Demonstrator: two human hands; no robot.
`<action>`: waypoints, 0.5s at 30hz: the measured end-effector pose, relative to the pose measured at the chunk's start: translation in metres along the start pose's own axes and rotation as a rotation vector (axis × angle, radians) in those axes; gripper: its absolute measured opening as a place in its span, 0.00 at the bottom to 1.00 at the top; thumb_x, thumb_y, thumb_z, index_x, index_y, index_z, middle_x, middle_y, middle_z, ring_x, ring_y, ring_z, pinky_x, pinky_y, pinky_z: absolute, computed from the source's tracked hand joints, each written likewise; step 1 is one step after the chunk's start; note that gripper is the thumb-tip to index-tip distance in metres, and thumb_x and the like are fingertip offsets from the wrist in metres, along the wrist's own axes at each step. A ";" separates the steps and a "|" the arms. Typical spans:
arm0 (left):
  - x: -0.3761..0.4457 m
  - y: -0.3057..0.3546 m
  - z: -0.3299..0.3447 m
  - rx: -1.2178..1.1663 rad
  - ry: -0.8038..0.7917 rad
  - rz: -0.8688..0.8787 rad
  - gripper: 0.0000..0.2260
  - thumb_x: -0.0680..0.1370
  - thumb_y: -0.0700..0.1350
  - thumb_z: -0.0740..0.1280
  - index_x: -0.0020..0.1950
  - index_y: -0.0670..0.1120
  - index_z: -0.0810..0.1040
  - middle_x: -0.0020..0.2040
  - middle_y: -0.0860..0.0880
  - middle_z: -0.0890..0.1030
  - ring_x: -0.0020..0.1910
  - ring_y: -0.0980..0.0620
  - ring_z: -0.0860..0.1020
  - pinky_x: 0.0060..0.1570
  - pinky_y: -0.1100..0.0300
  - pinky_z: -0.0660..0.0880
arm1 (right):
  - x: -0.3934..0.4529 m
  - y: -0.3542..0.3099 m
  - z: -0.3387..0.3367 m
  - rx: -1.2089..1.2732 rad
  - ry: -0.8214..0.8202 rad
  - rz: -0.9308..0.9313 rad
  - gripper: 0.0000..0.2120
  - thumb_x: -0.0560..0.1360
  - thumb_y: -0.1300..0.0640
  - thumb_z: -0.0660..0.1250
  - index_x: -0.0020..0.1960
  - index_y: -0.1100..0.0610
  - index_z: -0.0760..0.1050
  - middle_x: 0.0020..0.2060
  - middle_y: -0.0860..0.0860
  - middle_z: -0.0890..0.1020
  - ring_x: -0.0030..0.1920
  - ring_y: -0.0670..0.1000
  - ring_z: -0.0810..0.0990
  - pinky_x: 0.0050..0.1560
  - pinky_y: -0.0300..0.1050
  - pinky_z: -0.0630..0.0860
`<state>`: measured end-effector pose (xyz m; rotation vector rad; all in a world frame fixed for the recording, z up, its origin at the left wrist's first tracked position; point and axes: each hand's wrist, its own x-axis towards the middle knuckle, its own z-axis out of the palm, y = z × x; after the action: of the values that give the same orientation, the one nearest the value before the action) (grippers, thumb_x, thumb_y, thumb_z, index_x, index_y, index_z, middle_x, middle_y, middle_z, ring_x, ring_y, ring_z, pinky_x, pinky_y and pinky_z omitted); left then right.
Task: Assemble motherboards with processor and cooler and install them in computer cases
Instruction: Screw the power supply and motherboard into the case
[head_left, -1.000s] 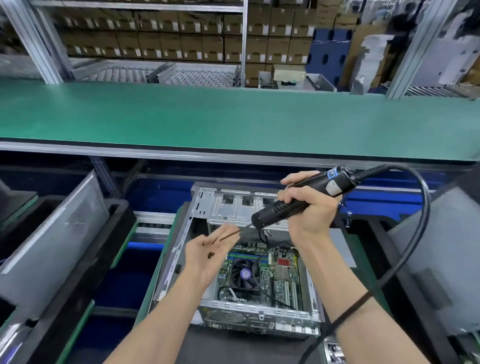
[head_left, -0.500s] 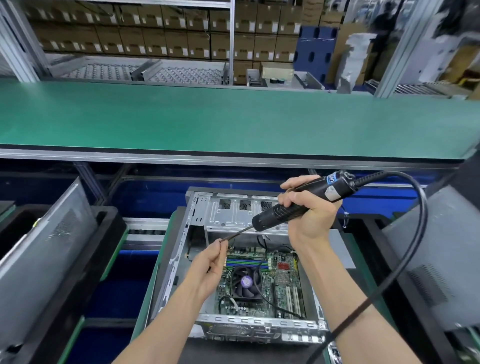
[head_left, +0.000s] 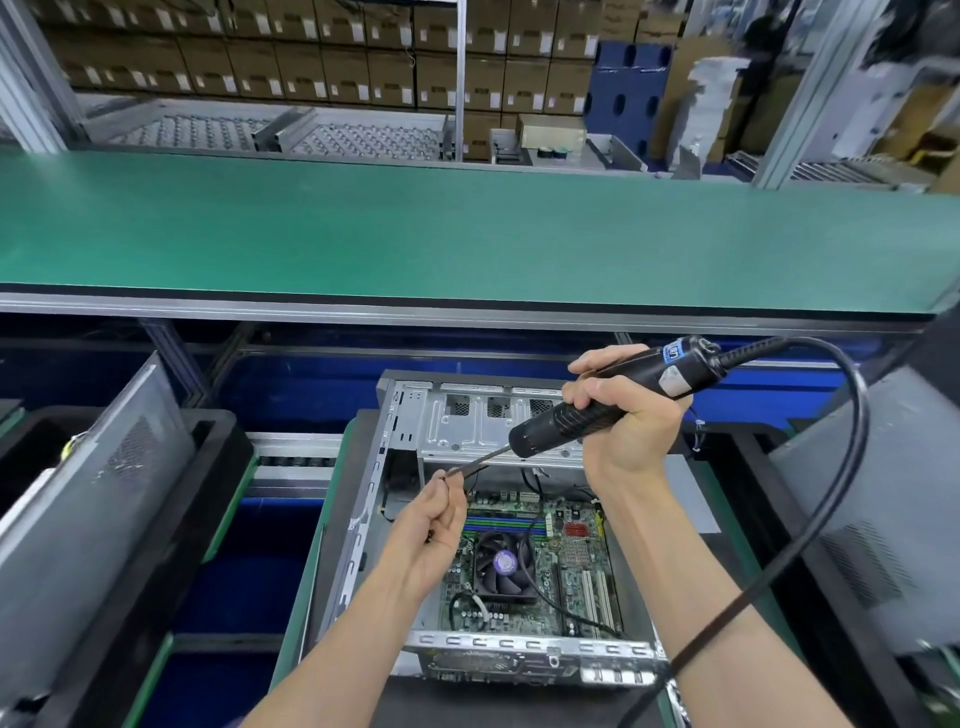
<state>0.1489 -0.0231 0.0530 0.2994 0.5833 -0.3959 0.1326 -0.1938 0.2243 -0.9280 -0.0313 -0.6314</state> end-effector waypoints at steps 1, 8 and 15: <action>0.000 0.000 0.000 0.009 -0.009 0.002 0.16 0.74 0.34 0.69 0.62 0.39 0.78 0.51 0.41 0.86 0.46 0.50 0.86 0.38 0.59 0.83 | 0.000 0.001 0.001 0.003 0.001 0.004 0.10 0.59 0.72 0.61 0.30 0.60 0.75 0.30 0.61 0.78 0.23 0.54 0.69 0.33 0.46 0.70; 0.001 0.003 0.000 -0.043 -0.023 0.008 0.22 0.69 0.35 0.71 0.63 0.39 0.77 0.53 0.39 0.85 0.47 0.51 0.86 0.39 0.58 0.83 | -0.001 0.003 0.005 0.007 0.009 0.018 0.10 0.59 0.72 0.61 0.29 0.59 0.76 0.29 0.60 0.78 0.24 0.54 0.69 0.33 0.46 0.70; 0.002 0.002 0.001 -0.051 -0.017 0.037 0.20 0.70 0.35 0.71 0.62 0.37 0.77 0.51 0.38 0.85 0.43 0.56 0.79 0.40 0.60 0.82 | -0.001 0.003 0.007 0.003 0.008 0.028 0.10 0.59 0.72 0.61 0.30 0.60 0.76 0.30 0.60 0.77 0.23 0.54 0.69 0.33 0.46 0.71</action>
<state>0.1519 -0.0221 0.0523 0.2575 0.5700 -0.3473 0.1347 -0.1865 0.2266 -0.9214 -0.0125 -0.6088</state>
